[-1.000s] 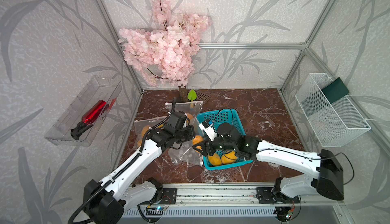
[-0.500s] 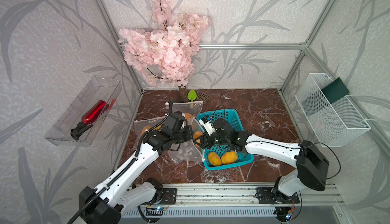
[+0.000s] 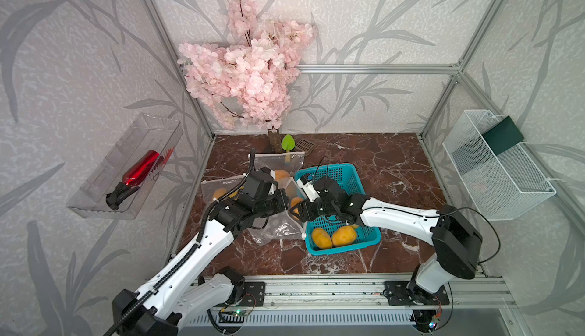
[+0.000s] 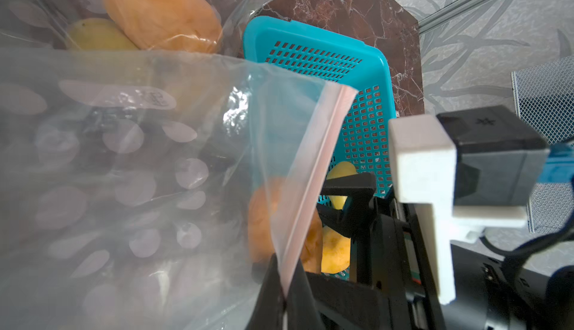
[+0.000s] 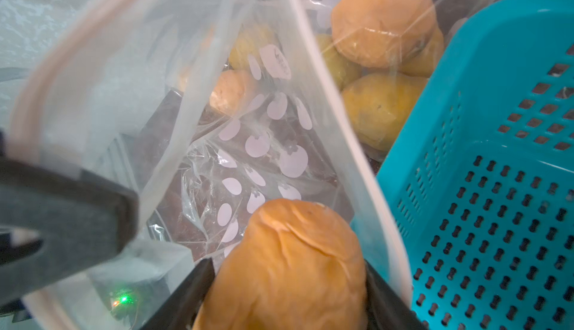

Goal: Put the potatoes into a zipper bag and zip it
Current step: Place the potato into the zipper food storage bag.

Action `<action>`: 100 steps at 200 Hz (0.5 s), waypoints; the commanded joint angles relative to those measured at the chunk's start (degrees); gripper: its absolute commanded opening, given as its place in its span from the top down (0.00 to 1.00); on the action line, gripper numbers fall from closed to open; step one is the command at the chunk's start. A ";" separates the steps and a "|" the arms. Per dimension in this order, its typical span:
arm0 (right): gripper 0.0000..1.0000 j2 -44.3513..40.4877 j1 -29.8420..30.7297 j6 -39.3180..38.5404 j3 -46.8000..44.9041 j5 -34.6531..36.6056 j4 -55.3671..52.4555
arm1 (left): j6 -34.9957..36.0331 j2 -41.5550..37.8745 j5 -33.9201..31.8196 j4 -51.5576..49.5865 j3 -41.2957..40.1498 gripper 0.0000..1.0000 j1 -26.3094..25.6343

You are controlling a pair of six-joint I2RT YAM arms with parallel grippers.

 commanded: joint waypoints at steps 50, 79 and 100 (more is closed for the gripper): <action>0.22 -1.22 0.01 -0.62 1.33 3.17 -5.05 | -0.37 -5.42 -5.00 -0.81 -0.84 1.00 -0.22; 0.19 -2.38 0.01 -0.84 0.94 3.85 -5.49 | -0.47 -6.59 -6.41 -1.33 -0.89 1.00 -0.21; 0.18 -3.79 0.01 -1.11 0.22 3.47 -5.08 | -0.55 -7.05 -6.81 -1.42 -1.02 1.00 -0.20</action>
